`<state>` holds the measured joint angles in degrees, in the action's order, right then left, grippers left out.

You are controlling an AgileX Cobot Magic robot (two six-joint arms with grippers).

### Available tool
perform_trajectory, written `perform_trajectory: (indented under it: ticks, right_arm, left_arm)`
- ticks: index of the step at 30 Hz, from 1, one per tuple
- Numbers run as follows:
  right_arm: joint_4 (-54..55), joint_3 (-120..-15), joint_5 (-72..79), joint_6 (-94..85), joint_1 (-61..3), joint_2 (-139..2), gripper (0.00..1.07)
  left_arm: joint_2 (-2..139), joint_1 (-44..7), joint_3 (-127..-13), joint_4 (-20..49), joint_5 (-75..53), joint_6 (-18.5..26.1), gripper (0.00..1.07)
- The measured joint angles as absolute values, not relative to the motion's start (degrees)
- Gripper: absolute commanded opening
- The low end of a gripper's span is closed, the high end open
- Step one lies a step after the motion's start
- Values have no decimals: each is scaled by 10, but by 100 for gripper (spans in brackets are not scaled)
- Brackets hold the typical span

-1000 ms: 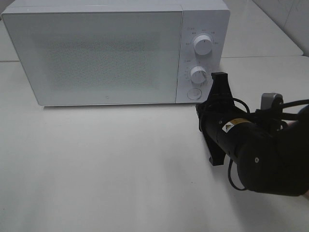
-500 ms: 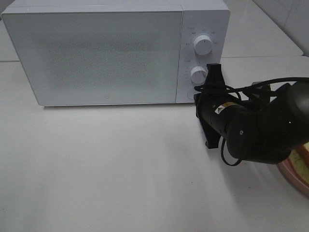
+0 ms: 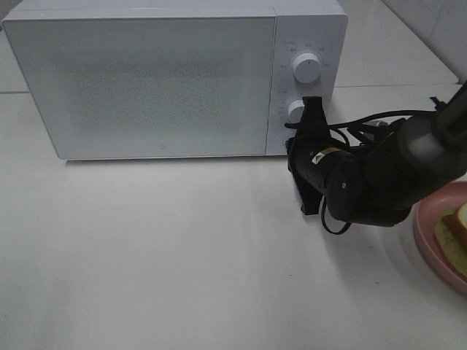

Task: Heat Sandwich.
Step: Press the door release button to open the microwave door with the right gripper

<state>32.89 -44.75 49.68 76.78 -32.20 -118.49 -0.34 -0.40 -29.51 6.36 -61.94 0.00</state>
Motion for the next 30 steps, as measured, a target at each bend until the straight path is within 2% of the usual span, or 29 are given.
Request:
perform_trajectory:
  ticks: [30]
  right_arm:
    - [328,-501,491,777,-297,-1231,0]
  left_arm:
    - [-3,-4,-295,64,-619,0,97]
